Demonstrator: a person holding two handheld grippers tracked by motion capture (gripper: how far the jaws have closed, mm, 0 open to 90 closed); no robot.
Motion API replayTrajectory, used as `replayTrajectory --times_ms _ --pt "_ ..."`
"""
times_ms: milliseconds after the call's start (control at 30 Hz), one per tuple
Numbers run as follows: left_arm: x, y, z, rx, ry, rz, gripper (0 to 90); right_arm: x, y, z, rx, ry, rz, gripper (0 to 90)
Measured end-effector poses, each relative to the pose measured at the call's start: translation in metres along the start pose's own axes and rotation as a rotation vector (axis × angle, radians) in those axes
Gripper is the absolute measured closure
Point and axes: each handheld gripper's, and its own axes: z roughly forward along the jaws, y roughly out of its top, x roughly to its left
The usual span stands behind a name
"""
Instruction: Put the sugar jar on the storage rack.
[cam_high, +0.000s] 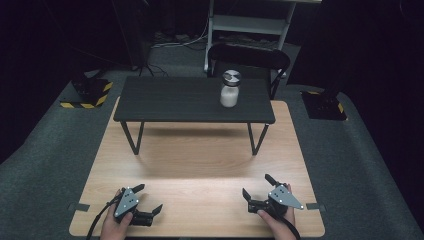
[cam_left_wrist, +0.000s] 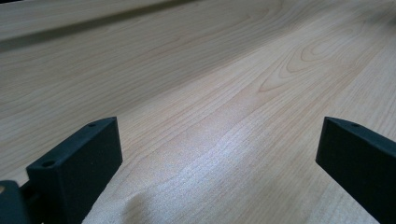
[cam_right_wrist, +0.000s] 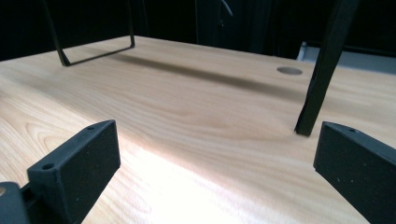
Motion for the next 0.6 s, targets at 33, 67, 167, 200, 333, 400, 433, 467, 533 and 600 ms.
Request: replayTrajectory --times_ms 33,67,167,200,333,400,433,467,533,600 --pt "0.0000 0.0000 0.0000 0.000 0.000 0.000 0.5 0.0001 -0.0019 -0.0003 0.006 -0.002 0.002 0.4" --pt "-0.0001 0.0000 0.0000 0.000 0.001 0.000 0.4 0.0001 -0.0032 -0.0006 0.008 -0.003 0.003 0.3" --pt "-0.0006 -0.0001 0.0000 0.000 0.003 0.000 0.4 0.0000 -0.0069 -0.0014 0.022 -0.010 0.011 0.4" --pt "-0.0004 -0.0001 0.0000 0.000 0.001 0.000 0.5 -0.0002 -0.0078 -0.0018 0.027 -0.013 0.013 0.4" --pt "-0.0007 -0.0002 -0.0001 -0.001 0.001 0.000 0.5 -0.0003 -0.0108 -0.0033 0.055 -0.024 0.003 0.3" --pt "-0.0007 -0.0002 0.0000 -0.001 0.001 0.000 0.4 -0.0011 -0.0112 -0.0036 0.074 -0.023 0.003 0.4" --pt "-0.0005 -0.0001 0.0000 0.000 0.000 -0.001 0.5 -0.0023 -0.0106 -0.0036 0.084 -0.017 0.005 0.3" --pt "-0.0002 0.0001 0.0001 0.001 -0.001 -0.002 0.4 -0.0029 -0.0103 -0.0035 0.088 -0.013 0.007 0.4" --pt "0.0000 0.0004 0.0002 0.002 -0.002 -0.001 0.5 -0.0033 -0.0100 -0.0028 0.094 -0.010 0.013 0.3" --pt "0.0002 0.0008 0.0003 0.004 -0.002 0.002 0.5 -0.0026 -0.0101 -0.0021 0.098 -0.012 0.011 0.4"
